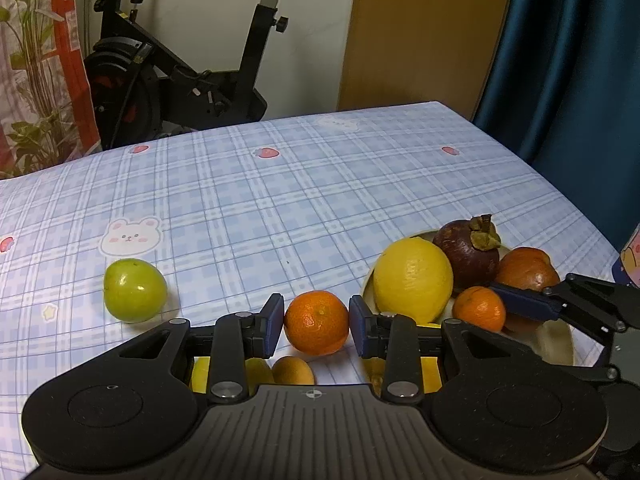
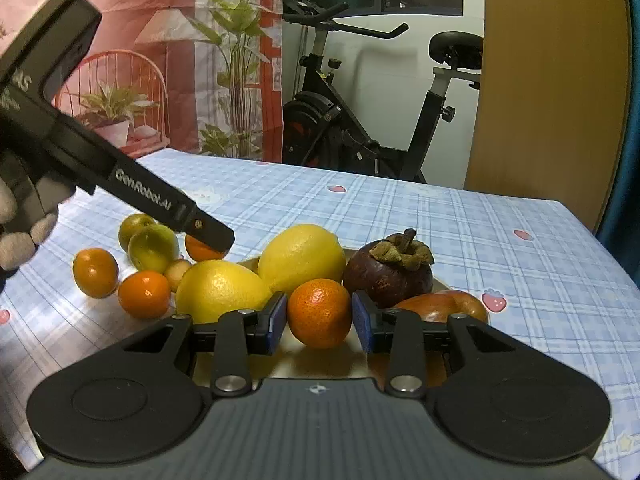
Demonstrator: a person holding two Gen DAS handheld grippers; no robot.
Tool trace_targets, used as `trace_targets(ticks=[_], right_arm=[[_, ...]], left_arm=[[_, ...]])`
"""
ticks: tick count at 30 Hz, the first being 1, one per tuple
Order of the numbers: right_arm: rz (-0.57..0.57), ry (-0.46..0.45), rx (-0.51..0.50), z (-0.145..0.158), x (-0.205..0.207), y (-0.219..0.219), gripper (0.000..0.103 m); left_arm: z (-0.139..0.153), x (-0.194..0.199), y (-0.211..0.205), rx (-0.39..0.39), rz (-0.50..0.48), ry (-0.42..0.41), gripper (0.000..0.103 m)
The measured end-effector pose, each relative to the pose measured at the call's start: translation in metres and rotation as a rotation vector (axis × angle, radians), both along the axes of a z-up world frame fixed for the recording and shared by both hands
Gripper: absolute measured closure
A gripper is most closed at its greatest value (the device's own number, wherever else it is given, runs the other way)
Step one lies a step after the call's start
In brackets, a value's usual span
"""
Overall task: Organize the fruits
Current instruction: 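Carry the tangerine onto the cream plate and open the right gripper, then withdraw the right gripper from the plate back over the fruit pile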
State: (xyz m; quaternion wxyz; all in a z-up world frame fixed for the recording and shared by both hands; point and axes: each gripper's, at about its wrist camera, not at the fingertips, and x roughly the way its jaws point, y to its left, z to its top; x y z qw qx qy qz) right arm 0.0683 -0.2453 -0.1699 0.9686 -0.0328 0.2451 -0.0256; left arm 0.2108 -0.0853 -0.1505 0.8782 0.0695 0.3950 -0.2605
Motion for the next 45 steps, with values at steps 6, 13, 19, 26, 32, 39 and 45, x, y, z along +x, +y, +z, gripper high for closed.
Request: trace_targets(ticks=[6, 13, 19, 26, 32, 39, 45], right_arm=[[-0.001, 0.002, 0.003, -0.001, 0.001, 0.001, 0.065], [-0.003, -0.059, 0.039, 0.008, -0.011, -0.004, 0.063], [-0.062, -0.126, 0.048, 0.020, -0.024, -0.012, 0.063], [-0.220, -0.198, 0.075, 0.030, -0.034, -0.033, 0.061], [-0.275, -0.182, 0.100, 0.028, -0.034, -0.044, 0.061], [-0.307, -0.174, 0.120, 0.026, -0.034, -0.052, 0.061], [-0.296, -0.168, 0.118, 0.026, -0.035, -0.052, 0.061]], left_arm=[[0.005, -0.003, 0.003, -0.019, -0.003, -0.004, 0.066], [0.021, -0.013, -0.004, -0.054, -0.040, -0.035, 0.066], [0.028, -0.025, -0.025, -0.085, -0.103, -0.040, 0.065], [0.022, -0.028, -0.058, -0.112, -0.170, -0.045, 0.065], [0.009, -0.028, -0.081, -0.097, -0.215, -0.041, 0.066], [0.000, -0.021, -0.085, -0.087, -0.228, -0.020, 0.065], [0.003, -0.017, -0.081, -0.111, -0.216, -0.021, 0.063]])
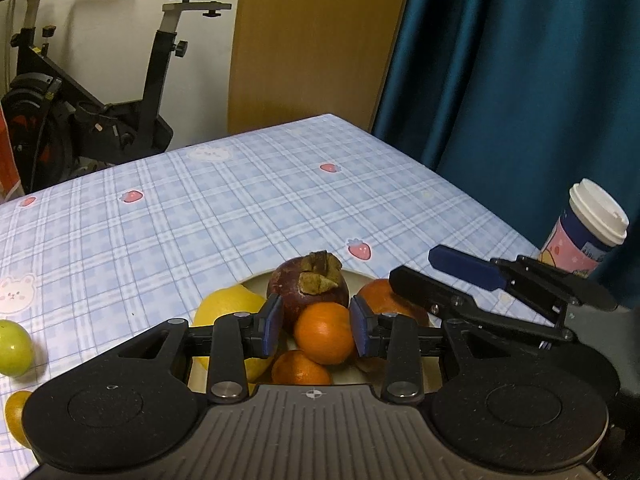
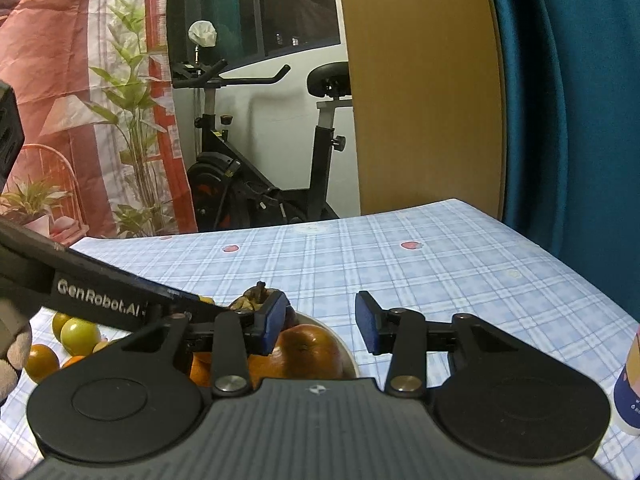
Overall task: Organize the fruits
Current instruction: 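Withdraw the right gripper from the plate back over the fruit pile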
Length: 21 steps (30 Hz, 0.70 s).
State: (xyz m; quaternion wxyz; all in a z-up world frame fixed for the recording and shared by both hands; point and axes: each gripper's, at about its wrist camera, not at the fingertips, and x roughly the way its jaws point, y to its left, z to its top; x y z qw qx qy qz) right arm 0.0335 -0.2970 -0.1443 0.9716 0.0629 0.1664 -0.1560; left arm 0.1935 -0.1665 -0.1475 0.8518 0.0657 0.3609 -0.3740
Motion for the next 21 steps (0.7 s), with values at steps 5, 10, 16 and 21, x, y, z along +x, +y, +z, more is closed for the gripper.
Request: trace_targets(ticks=[5, 10, 16, 21], right_arm=[[0.009, 0.003, -0.007, 0.000, 0.001, 0.002, 0.061], [0.017, 0.007, -0.010, 0.000, 0.002, 0.002, 0.061], [0.046, 0.002, -0.021, 0.001, 0.001, 0.008, 0.061], [0.110, -0.015, -0.028, 0.004, -0.002, 0.020, 0.061]], left_arm=[[0.007, -0.006, 0.011, -0.018, 0.031, -0.011, 0.063], [0.017, -0.004, 0.024, -0.027, 0.078, -0.032, 0.063], [0.029, -0.008, 0.052, -0.030, 0.167, -0.053, 0.062], [0.036, -0.019, 0.081, 0.011, 0.229, -0.091, 0.061]])
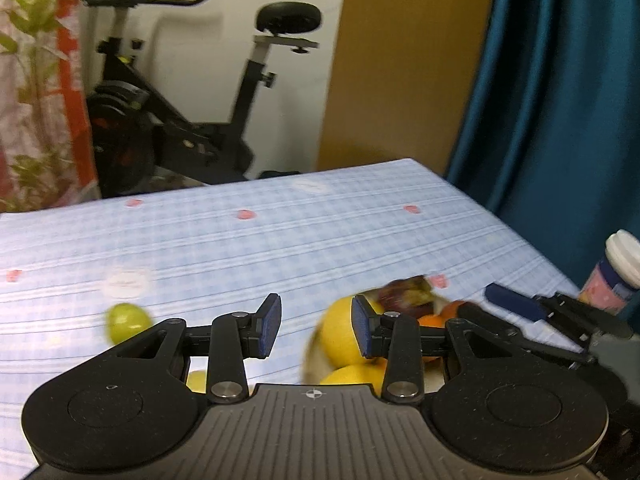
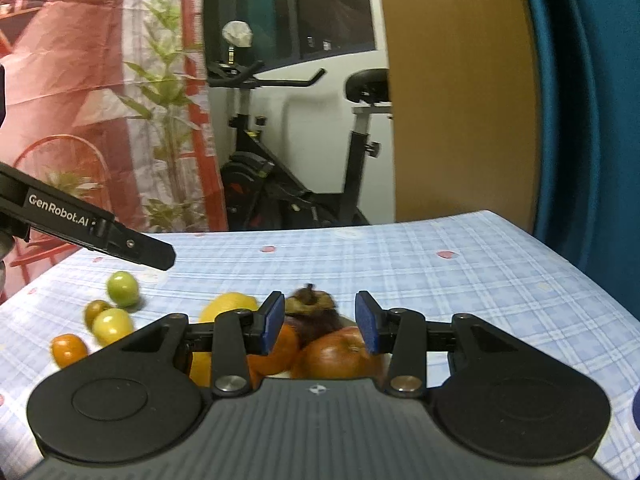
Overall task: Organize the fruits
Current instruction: 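Withdraw the right gripper from the plate back over the fruit pile, then move the left gripper to a dark orange in the pile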
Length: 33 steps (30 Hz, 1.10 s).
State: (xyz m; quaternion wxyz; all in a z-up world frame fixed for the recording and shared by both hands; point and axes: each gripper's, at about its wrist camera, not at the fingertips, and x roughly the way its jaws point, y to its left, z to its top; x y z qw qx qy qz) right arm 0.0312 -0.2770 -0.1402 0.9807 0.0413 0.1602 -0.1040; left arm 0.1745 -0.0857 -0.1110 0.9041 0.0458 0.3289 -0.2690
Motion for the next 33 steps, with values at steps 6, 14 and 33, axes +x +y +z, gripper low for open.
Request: trace_targets(ticks=[6, 14, 33], right_arm=[[0.082, 0.004, -0.013, 0.004, 0.001, 0.016, 0.061], [0.198, 0.035, -0.037, 0.006, 0.006, 0.044, 0.061], [0.443, 0.205, -0.081, -0.010, 0.021, 0.105, 0.061]], left_arm=[[0.005, -0.011, 0.035, 0.032, 0.066, -0.012, 0.060], [0.008, -0.029, 0.078, 0.004, 0.142, -0.035, 0.060], [-0.018, -0.035, 0.144, -0.152, 0.303, 0.056, 0.060]])
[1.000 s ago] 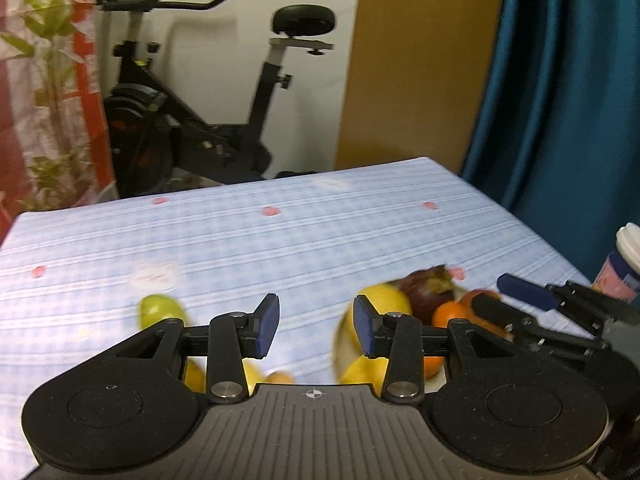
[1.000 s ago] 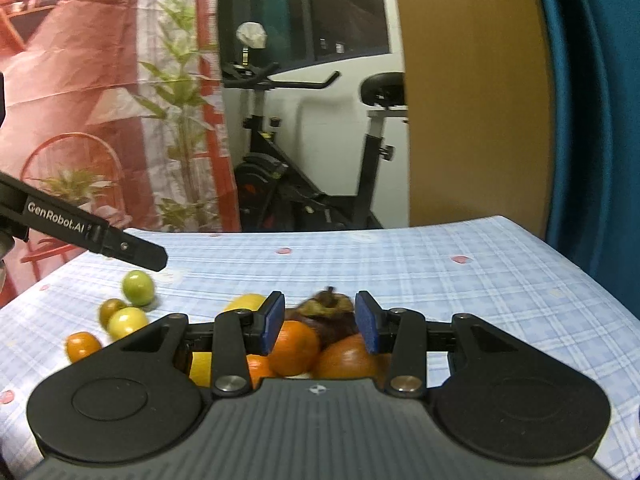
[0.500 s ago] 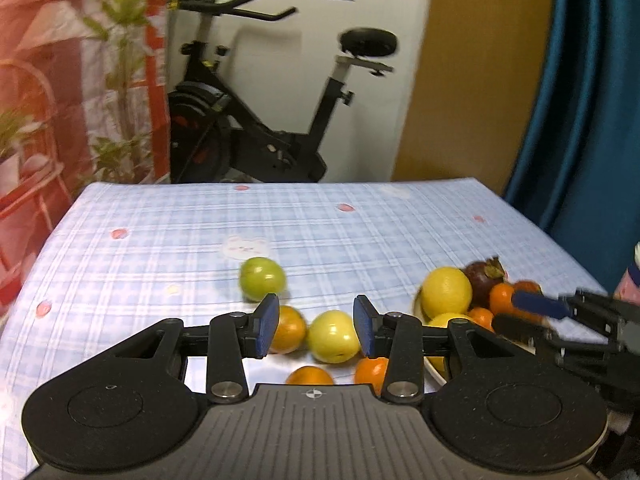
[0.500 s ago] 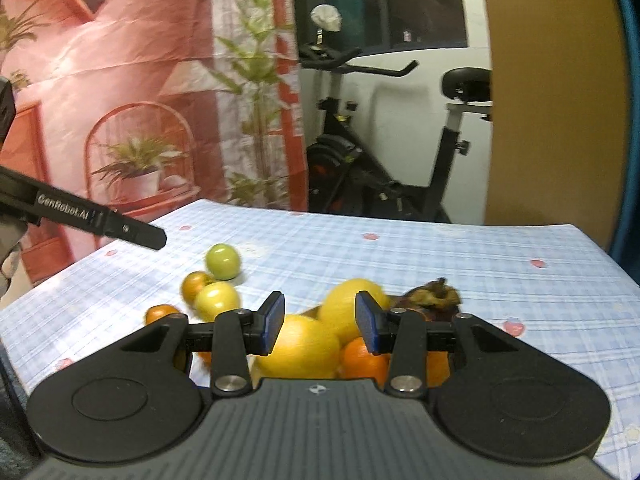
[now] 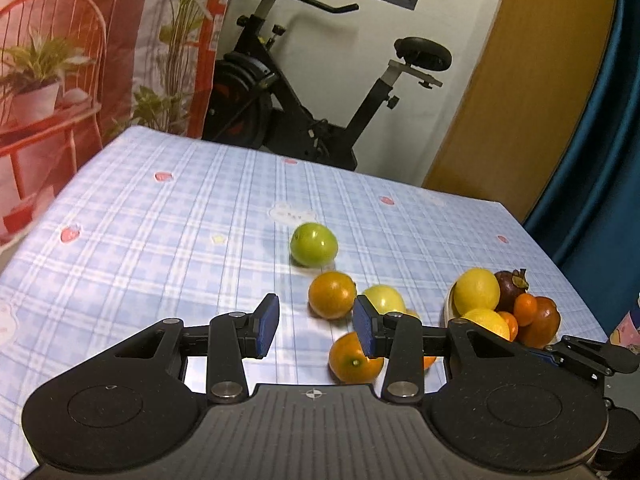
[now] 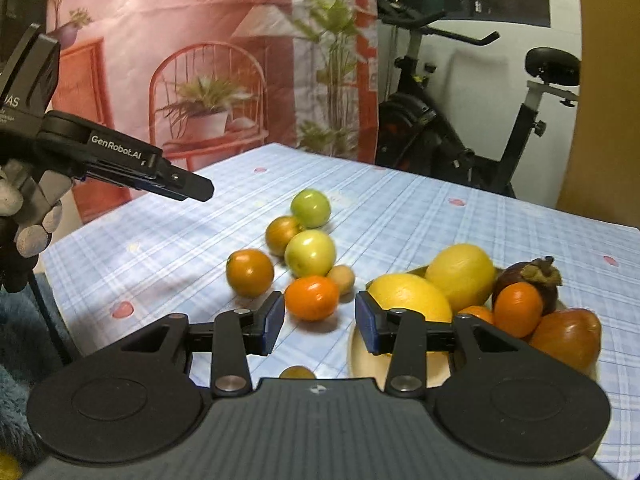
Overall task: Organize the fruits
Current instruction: 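Move the left gripper to a dark orange in the pile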
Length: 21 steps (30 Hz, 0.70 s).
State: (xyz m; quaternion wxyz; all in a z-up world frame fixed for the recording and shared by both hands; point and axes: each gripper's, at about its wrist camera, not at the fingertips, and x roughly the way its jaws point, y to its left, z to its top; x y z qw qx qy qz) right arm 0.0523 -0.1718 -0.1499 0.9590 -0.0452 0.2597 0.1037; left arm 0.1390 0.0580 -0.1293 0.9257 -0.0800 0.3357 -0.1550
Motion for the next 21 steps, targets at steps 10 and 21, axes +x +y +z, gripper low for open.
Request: trace_targets(ticks=[10, 21], right_arm=[[0.078, 0.045, -0.059, -0.007, 0.026, 0.018, 0.056], [0.266, 0.043, -0.202, -0.029, 0.067, 0.068, 0.056]], left_arm=[[-0.012, 0.005, 0.003, -0.039, 0.002, 0.027, 0.060], [-0.025, 0.012, 0.014, -0.105, 0.019, 0.089, 0.057]])
